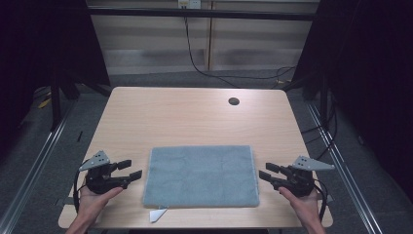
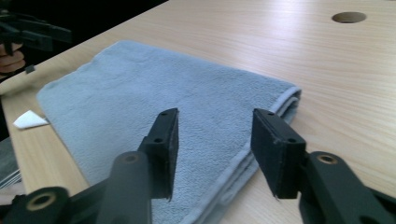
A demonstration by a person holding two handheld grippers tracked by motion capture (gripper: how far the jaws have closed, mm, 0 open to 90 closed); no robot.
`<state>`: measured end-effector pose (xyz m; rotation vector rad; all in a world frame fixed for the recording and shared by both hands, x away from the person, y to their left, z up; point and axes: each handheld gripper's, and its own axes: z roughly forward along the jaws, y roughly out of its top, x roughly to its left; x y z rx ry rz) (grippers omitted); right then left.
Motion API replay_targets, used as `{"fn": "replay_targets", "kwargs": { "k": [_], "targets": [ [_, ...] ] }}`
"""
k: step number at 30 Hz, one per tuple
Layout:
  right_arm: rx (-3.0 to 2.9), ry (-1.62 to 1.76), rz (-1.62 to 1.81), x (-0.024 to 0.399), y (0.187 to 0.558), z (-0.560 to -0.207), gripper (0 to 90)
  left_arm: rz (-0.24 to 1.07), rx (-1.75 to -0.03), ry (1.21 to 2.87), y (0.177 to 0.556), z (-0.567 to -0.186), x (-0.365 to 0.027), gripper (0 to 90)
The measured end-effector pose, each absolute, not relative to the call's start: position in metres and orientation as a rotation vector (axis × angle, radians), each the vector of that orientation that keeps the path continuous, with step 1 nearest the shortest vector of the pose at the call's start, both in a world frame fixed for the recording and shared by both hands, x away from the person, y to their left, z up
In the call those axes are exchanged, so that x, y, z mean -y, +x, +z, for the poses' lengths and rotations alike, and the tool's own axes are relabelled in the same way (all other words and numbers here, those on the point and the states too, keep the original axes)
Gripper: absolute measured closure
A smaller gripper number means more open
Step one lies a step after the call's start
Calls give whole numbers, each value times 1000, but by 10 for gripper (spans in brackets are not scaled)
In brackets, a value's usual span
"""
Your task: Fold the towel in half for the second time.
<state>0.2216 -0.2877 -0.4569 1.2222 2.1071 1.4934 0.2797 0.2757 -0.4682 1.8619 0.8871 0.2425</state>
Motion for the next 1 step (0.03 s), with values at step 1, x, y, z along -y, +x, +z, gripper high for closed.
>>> {"fn": "replay_targets", "kwargs": {
  "k": [1],
  "targets": [
    [-2103, 1227, 1483, 289, 222, -458, 476, 242, -891, 1866, 279, -469, -276, 295]
  ]
}}
